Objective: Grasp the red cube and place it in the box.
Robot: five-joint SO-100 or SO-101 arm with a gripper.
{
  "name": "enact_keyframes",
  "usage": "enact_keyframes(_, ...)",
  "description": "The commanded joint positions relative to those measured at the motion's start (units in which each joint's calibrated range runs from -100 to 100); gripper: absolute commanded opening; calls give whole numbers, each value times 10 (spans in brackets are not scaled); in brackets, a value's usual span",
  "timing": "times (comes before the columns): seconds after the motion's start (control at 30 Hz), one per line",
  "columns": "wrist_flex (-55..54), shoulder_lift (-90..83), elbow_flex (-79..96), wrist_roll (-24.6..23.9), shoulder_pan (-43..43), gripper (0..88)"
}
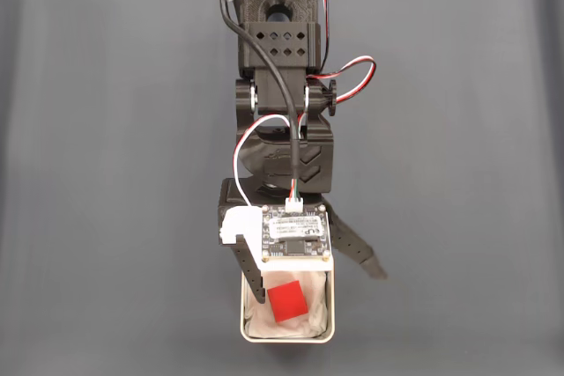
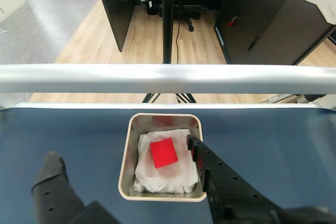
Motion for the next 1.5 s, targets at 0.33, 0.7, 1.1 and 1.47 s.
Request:
enact_keyframes(0.33,27,-344,129,-4,-27,0)
enact_keyframes(0.7,86,-770,628,1,-31,0)
enact_keyframes(1.1,305,-1007,921,-10,-21,0)
enact_keyframes(1.47,472,-1025,922,-47,-27,0)
